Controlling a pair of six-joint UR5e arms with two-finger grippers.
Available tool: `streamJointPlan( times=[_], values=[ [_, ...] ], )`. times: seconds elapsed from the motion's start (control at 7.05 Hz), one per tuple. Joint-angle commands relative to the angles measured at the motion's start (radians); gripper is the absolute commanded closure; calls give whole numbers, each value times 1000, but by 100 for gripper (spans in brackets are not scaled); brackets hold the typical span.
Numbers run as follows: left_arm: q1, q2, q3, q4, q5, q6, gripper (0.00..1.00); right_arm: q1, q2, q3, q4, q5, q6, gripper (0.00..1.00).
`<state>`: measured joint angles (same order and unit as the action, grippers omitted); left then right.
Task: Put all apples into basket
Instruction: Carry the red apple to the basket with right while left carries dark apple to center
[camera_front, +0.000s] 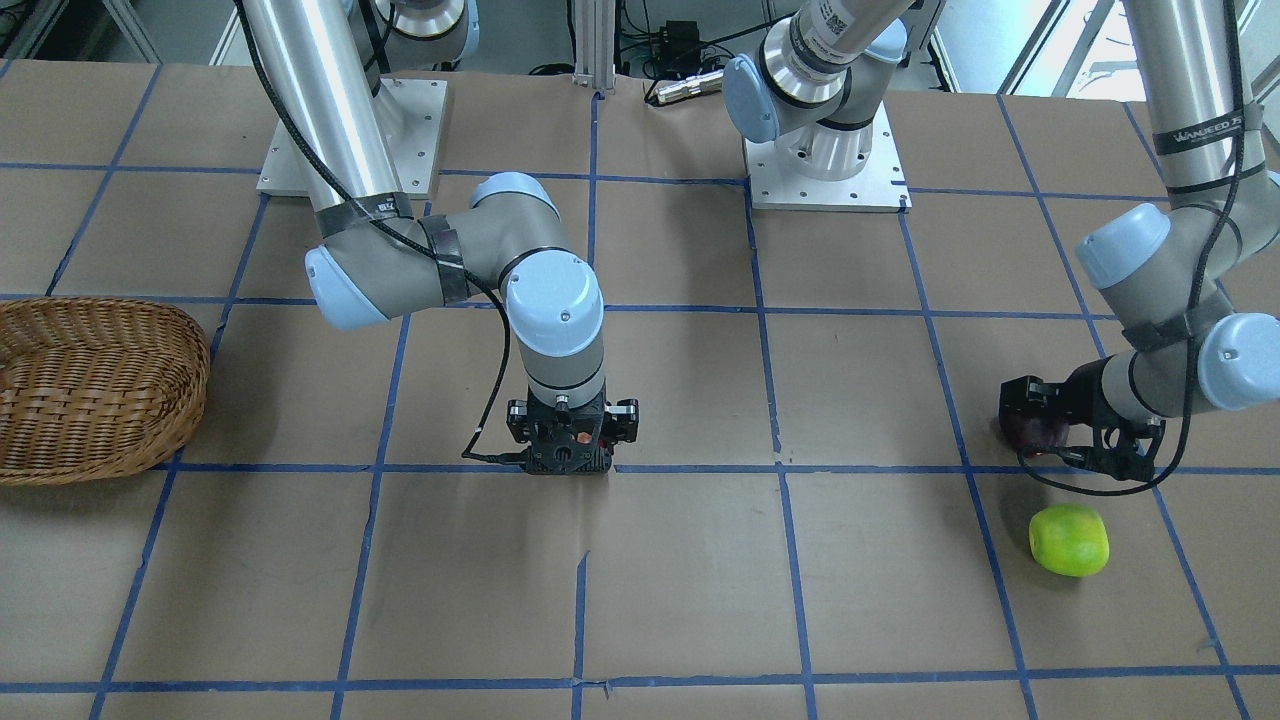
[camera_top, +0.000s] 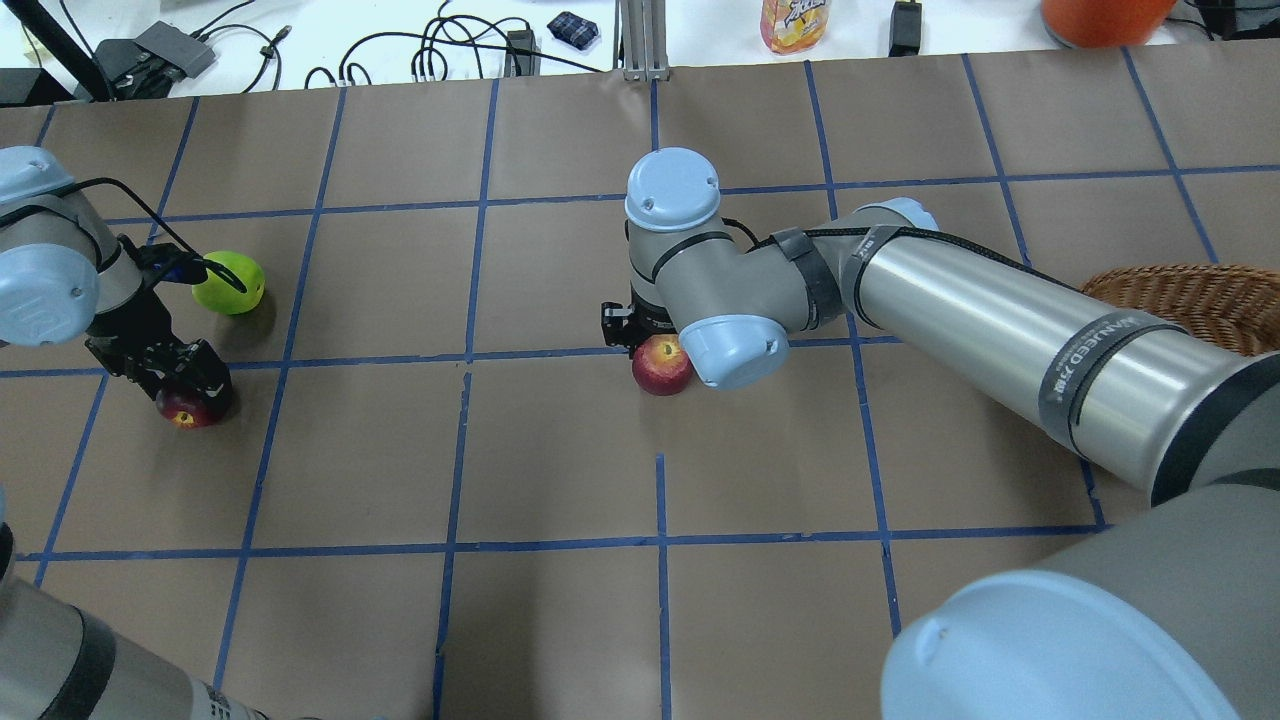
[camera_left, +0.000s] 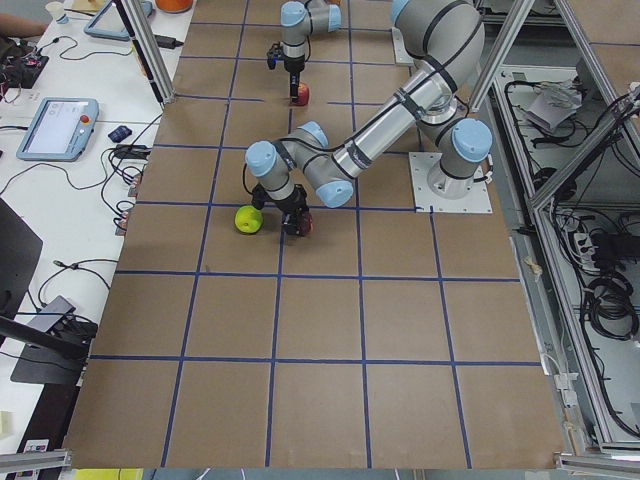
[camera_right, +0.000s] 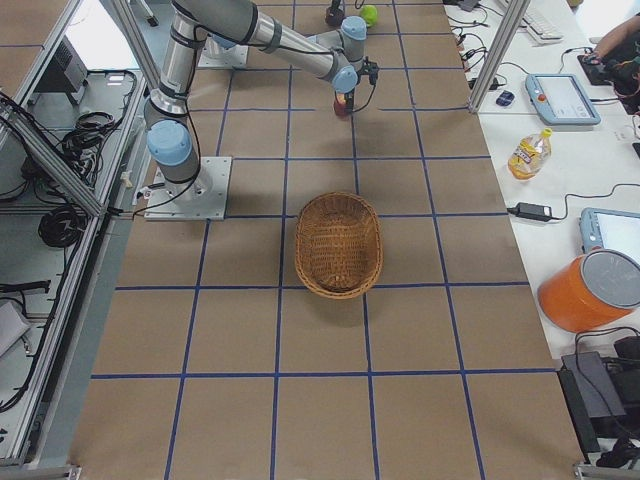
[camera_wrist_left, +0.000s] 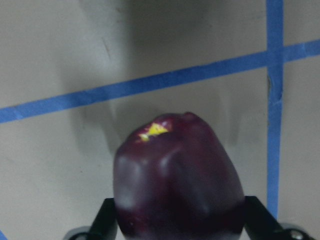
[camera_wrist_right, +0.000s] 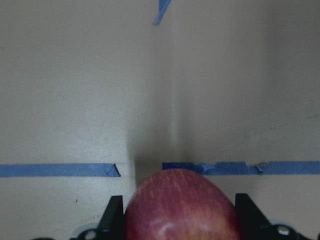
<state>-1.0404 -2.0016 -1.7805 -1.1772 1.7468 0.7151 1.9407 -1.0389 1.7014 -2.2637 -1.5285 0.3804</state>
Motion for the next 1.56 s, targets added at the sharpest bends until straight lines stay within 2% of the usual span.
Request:
streamJointPlan(
  times=[0.0,0.14,0.28,0.43,0.57,0.71,0.85,0.99,1.14,1.28,1.42],
  values=[
    [-27,30,22,-5,0,6,100,-25,-16,-19,4,5,-26,58],
    [-77,50,56,-77,-12,-8,100,-79,-85,-47,129,5,-56,58],
    [-154,69,68,-113,-73,-108,100,-211,-169,-57,267,8,-142,58],
    [-255,78,52,-171,-180,-193,100,-349,-258,-46,356,-5,-372,57],
    [-374,72,55,-173,-255,-341,100,-508,-320,-39,433,-10,-558,57],
    [-506,46,67,-135,-266,-608,100,-660,-334,-26,428,-78,-735,59],
    [-655,14,84,-8,-291,-823,100,-804,-332,-22,405,-91,-929,60],
    [-767,-46,96,125,-324,-944,100,-901,-328,-22,392,-93,-1010,59],
    [-820,-92,96,254,-357,-1041,100,-966,-304,-17,350,-88,-1093,61],
    [-845,-112,95,307,-356,-1059,100,-1044,-238,-6,293,-81,-1121,63],
    [-845,-129,99,313,-359,-1063,80,-1095,-180,-6,242,-50,-1193,62]
  ],
)
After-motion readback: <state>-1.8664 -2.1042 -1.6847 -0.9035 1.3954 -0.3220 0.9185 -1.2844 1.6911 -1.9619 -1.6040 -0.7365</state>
